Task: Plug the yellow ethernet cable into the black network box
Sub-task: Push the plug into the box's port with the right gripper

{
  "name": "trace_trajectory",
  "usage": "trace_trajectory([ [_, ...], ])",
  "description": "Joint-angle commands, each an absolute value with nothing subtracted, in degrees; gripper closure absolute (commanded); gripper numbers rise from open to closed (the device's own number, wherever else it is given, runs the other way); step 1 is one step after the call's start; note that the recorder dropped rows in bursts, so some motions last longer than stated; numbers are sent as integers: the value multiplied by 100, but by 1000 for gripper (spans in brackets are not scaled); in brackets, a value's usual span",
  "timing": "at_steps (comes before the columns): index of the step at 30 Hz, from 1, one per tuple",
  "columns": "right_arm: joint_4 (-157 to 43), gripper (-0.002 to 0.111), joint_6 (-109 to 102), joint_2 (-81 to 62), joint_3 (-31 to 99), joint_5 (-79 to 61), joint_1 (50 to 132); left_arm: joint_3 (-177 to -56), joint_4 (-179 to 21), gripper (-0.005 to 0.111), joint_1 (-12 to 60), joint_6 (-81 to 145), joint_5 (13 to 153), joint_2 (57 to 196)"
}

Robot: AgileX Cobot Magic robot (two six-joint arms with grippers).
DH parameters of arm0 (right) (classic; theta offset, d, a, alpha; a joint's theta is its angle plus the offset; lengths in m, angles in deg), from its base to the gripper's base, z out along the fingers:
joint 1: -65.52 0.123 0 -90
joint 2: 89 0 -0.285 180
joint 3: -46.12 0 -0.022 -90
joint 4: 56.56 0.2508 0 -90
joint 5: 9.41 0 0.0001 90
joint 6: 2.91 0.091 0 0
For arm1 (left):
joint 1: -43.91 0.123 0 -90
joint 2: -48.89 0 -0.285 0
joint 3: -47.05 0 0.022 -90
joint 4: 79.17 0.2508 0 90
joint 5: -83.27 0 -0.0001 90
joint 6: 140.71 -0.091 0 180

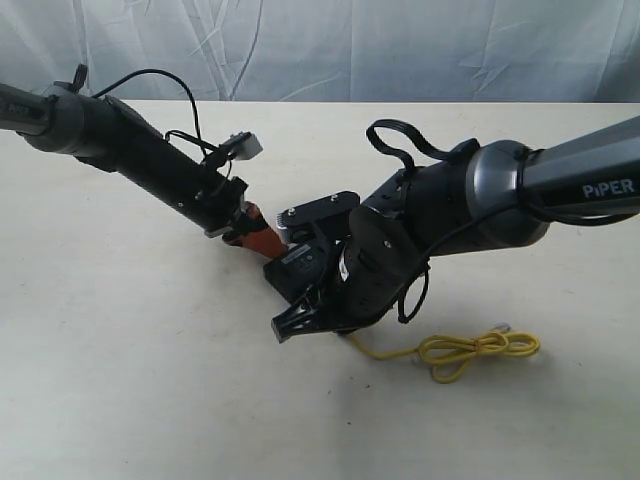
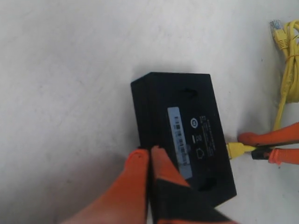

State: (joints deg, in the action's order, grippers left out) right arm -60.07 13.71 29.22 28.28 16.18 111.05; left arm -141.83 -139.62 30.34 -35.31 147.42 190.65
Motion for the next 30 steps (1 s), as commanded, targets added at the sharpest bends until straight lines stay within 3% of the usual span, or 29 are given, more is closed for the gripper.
trace_trajectory([
  [1,-6036,109,1483,2923,2806,1436,11120,-14198,-13955,107,3009,-3409,14958,19066],
  [24,-6709,109,1361,2923,2806,1398,11120,-14198,-13955,107,3035,-3581,15031,19066],
  [27,-6709,101,1361,2923,2806,1327,11120,-14198,-13955,107,3070,-3581,15031,19066],
  [30,-6709,84,1361,2923,2806,1315,11120,-14198,-13955,107,3100,-3581,15006,19066],
])
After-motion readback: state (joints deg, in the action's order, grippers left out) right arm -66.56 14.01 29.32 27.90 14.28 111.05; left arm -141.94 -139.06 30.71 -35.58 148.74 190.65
